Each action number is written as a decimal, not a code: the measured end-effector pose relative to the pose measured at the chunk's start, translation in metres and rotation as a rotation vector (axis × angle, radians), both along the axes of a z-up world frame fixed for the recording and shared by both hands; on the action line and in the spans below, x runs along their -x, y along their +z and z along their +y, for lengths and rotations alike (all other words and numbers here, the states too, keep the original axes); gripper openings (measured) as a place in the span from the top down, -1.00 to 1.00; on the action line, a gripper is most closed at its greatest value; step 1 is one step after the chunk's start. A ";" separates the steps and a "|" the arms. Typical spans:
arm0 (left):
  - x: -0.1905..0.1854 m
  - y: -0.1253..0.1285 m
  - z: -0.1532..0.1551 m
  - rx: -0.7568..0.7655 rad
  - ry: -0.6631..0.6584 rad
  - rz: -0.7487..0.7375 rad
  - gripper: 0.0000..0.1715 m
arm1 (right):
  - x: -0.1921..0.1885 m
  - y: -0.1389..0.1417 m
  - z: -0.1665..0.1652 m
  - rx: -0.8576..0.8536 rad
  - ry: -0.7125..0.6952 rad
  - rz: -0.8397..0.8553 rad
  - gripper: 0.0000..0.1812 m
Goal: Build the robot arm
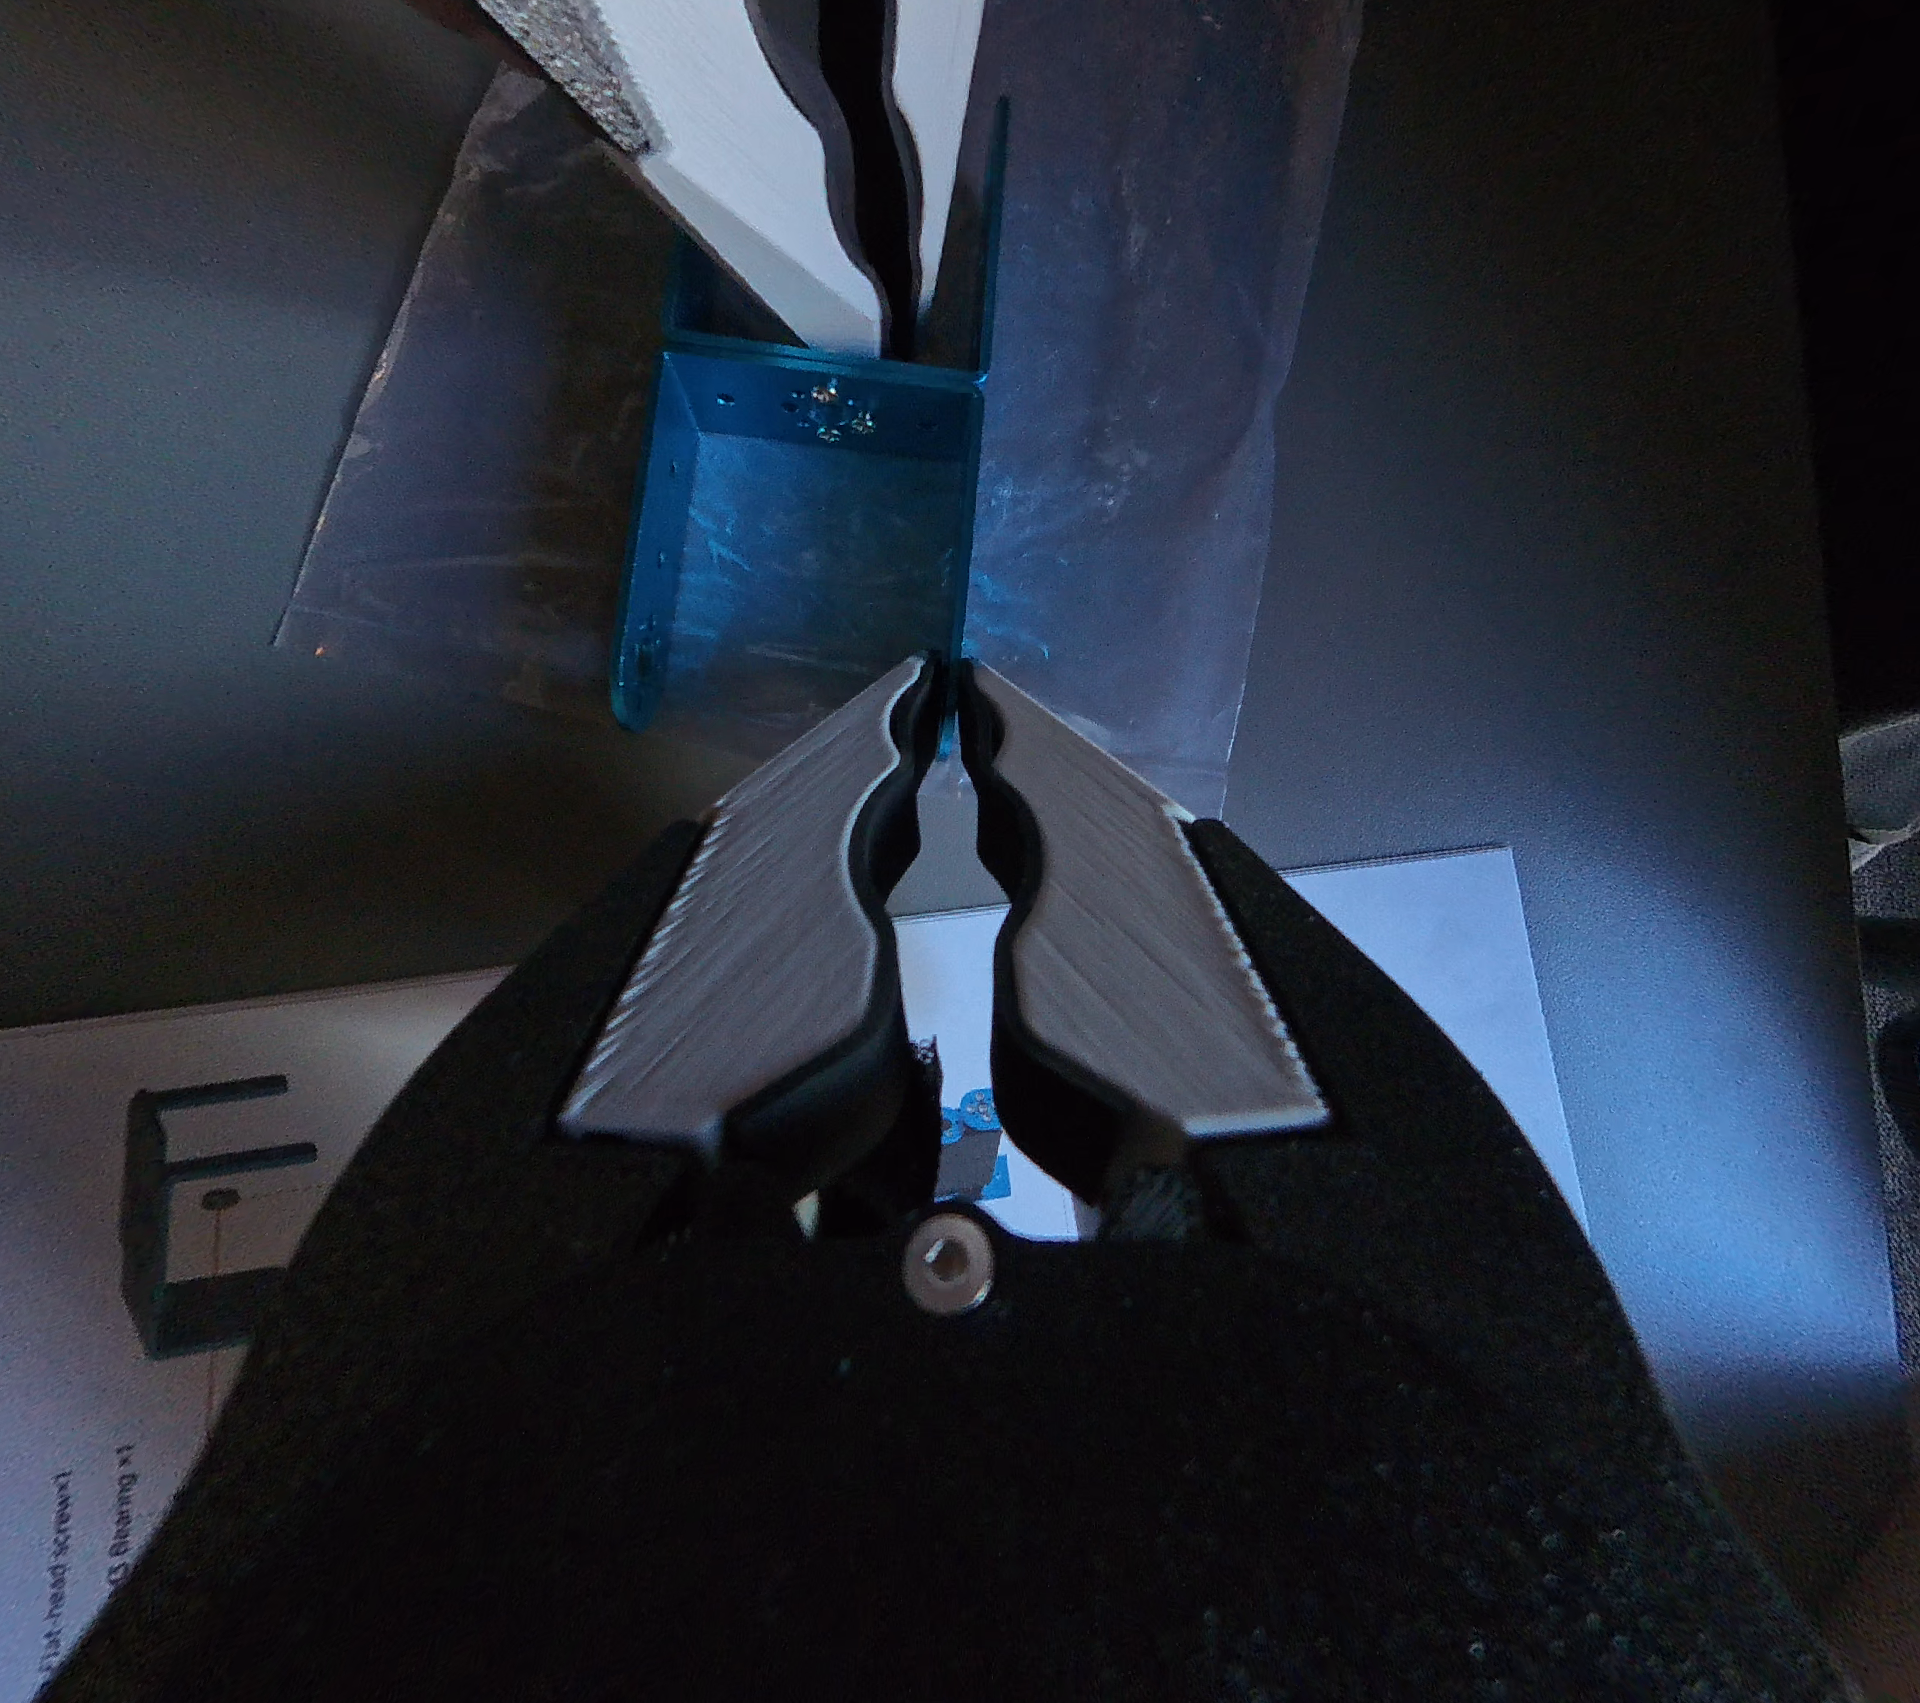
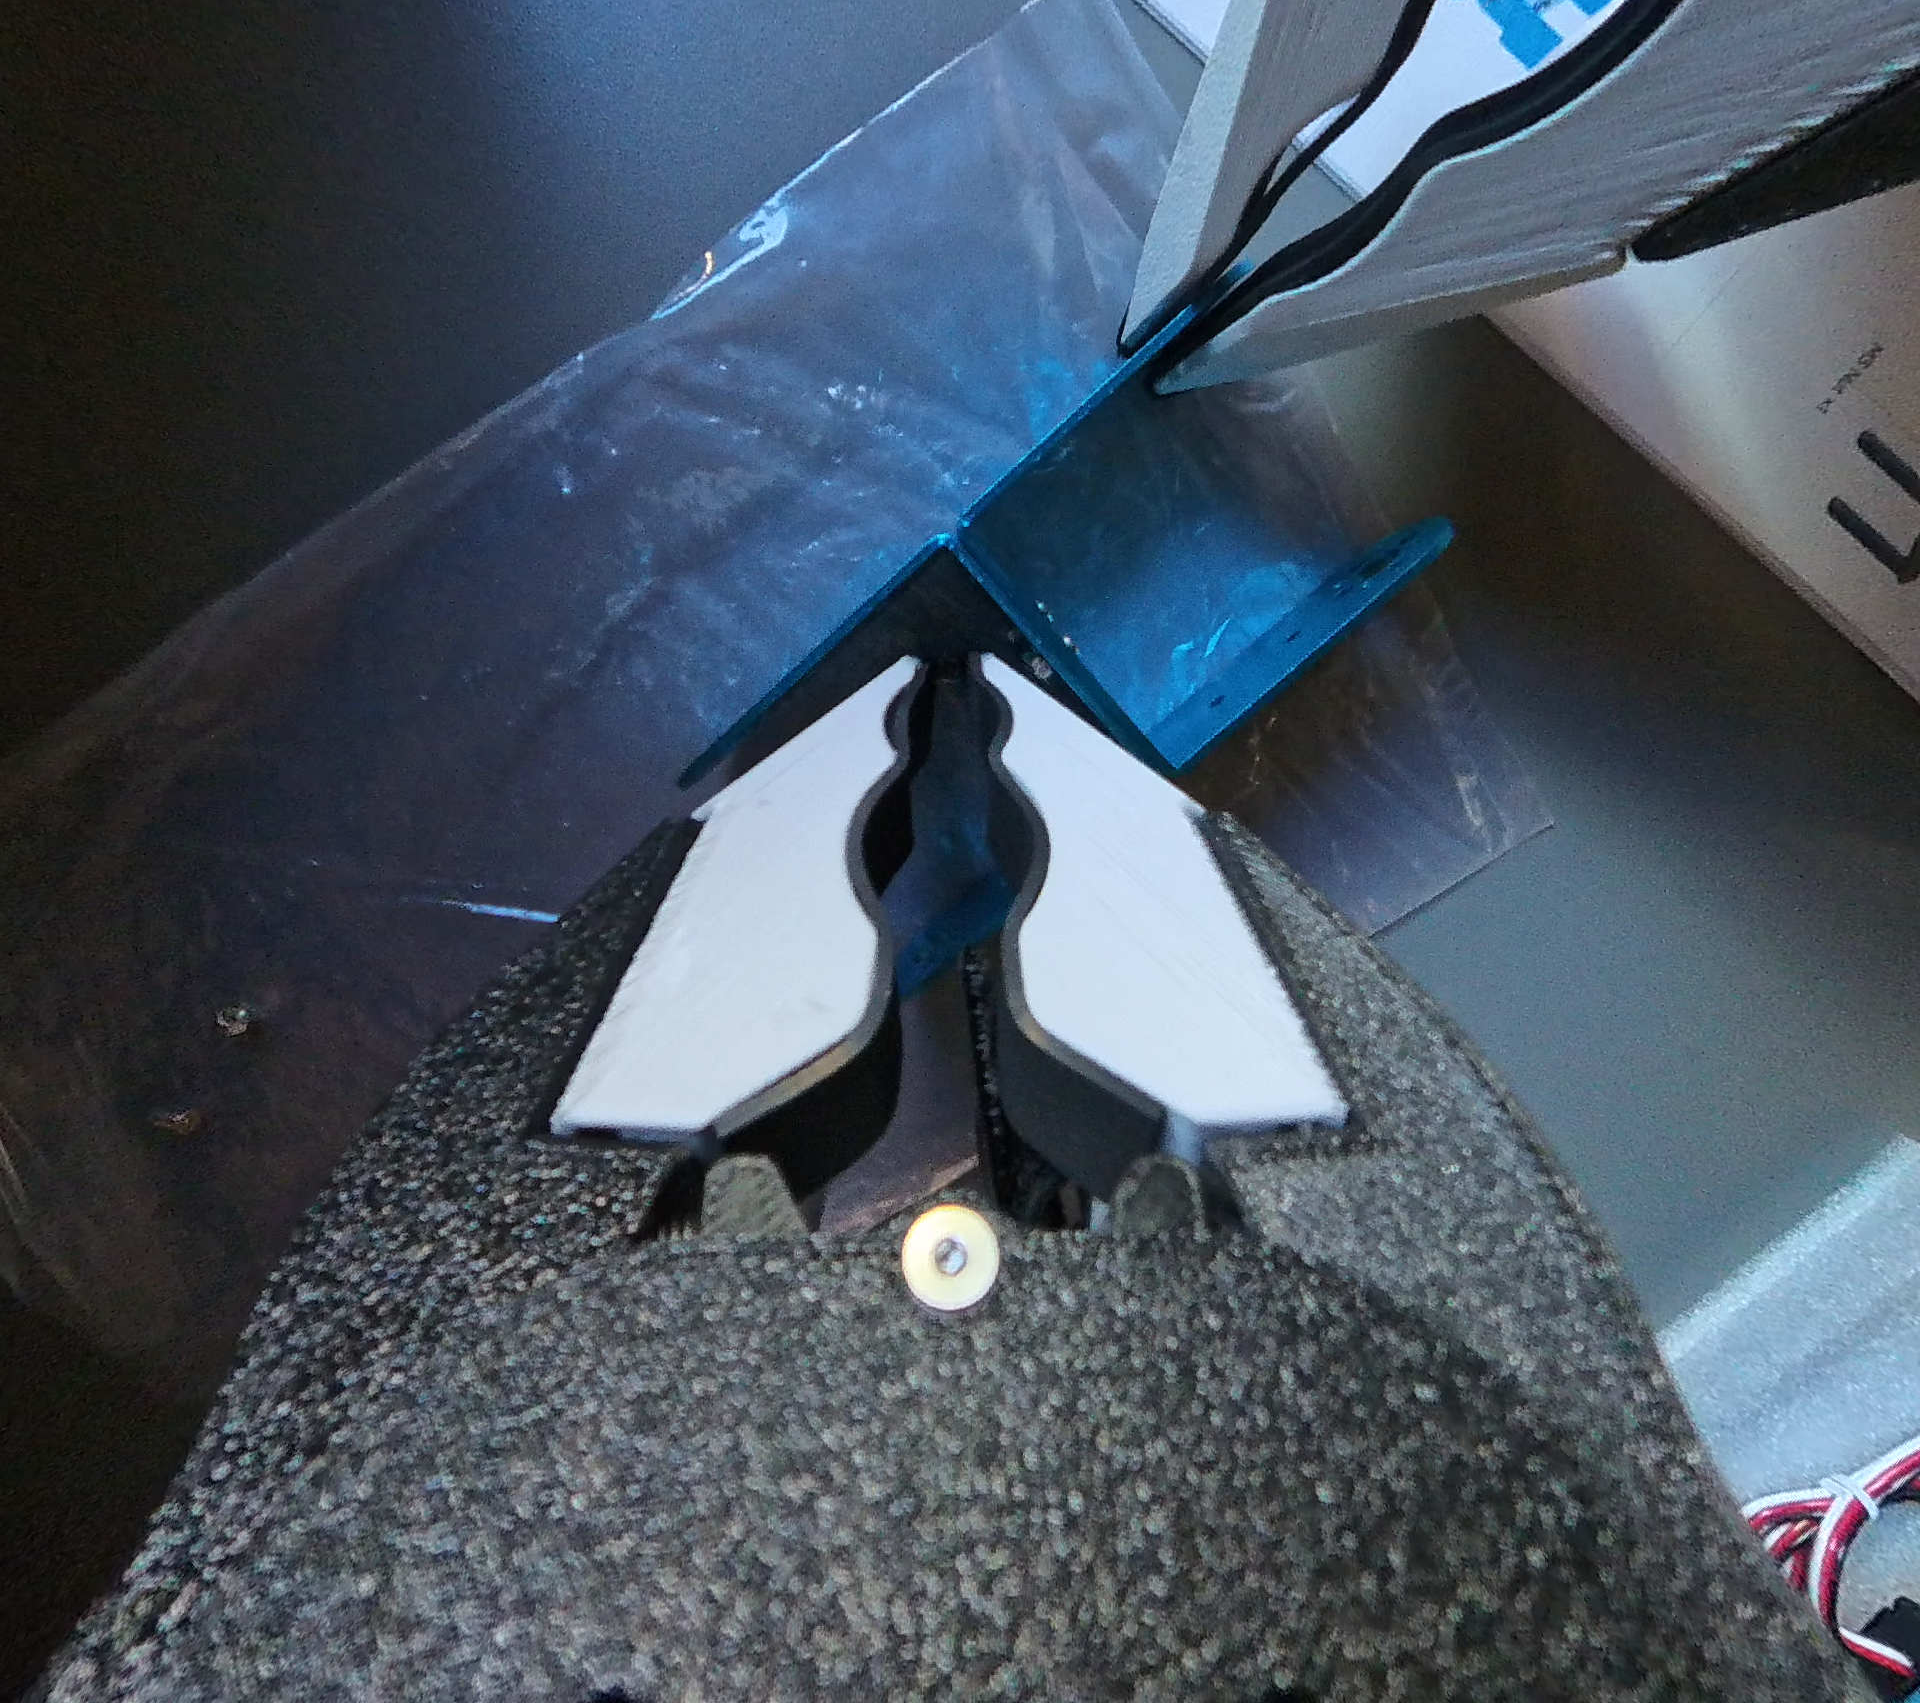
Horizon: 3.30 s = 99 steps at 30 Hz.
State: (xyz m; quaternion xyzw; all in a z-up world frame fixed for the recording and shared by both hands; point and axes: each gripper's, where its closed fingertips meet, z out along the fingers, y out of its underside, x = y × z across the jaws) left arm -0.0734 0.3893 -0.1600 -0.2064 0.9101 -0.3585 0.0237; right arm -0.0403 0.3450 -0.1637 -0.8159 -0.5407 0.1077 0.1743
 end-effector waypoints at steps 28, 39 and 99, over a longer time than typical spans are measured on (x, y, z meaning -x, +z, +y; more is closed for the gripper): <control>0.001 0.001 -0.001 0.014 0.009 0.033 0.97 | 0.001 0.015 0.005 -0.802 0.194 -0.017 0.95; -0.030 0.032 -0.009 0.199 0.123 -0.010 1.00 | -0.006 0.023 0.012 -0.987 0.271 -0.114 0.95; -0.039 0.000 -0.036 0.025 0.066 -0.097 1.00 | -0.016 0.052 0.004 -0.510 -0.206 0.473 0.96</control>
